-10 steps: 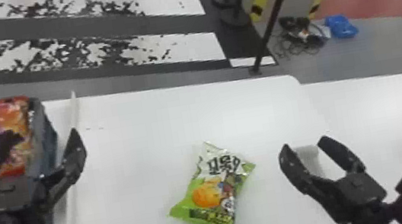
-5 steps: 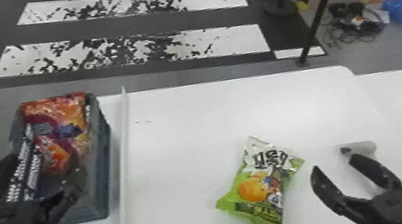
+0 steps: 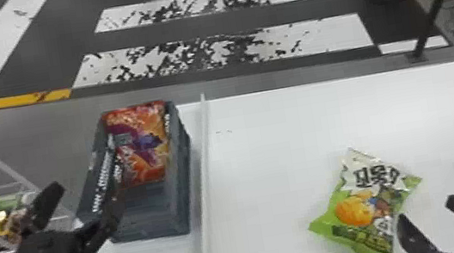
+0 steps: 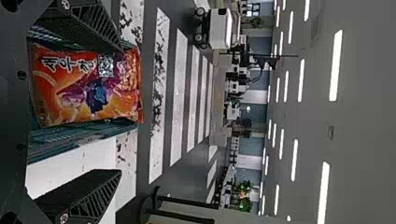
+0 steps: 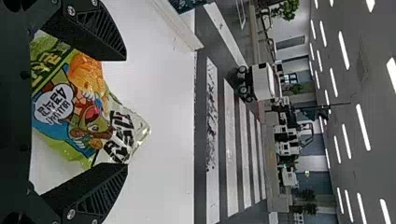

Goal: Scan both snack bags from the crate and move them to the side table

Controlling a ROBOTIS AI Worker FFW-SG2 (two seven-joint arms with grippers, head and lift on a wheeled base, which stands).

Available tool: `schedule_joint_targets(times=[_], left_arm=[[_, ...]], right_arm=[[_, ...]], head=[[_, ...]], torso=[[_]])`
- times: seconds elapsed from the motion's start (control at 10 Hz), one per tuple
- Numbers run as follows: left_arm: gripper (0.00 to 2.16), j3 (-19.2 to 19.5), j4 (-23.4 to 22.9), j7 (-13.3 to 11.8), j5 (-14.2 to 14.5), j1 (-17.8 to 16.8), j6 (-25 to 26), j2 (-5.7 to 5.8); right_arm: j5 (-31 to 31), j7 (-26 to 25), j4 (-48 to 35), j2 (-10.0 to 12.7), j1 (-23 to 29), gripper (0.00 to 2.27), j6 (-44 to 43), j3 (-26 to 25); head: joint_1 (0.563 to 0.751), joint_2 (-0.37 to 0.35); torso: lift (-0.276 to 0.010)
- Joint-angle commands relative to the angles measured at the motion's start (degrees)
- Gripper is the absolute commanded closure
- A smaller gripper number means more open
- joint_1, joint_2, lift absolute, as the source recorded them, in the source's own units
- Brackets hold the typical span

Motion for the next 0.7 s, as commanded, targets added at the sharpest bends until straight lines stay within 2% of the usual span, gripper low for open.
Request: schedule_joint_targets(times=[0.0, 0.2, 0.4, 0.6], left_arm=[[0.08, 1.27, 0.33, -0.65, 1.26, 0.39, 0.15, 0.01], [0.08, 1.18, 0.42, -0.83, 2.05, 0.39, 0.32, 0.19], [0.08, 1.0, 0.33, -1.79, 2.84, 0.39, 0.32, 0.19], [0.08, 0.83, 0.33, -2.32, 2.93, 0.39, 0.68, 0.27]], right_arm=[[3.49, -0.61, 1.01, -0.22, 0.45, 0.12, -1.99, 3.58], [12.02, -5.79, 2.86, -1.62, 0.89, 0.12, -6.91, 10.61], [17.91, -13.79, 4.7, -5.14, 0.63, 0.12, -9.2, 16.85], [20.54, -17.66, 7.6, -5.58, -0.95, 0.12, -9.37, 18.52]], head=[[0.695, 0.144], [0.695, 0.234], [0.695, 0.299], [0.695, 0.35]], torso=[[-0.029], [-0.029], [-0.029], [-0.029]])
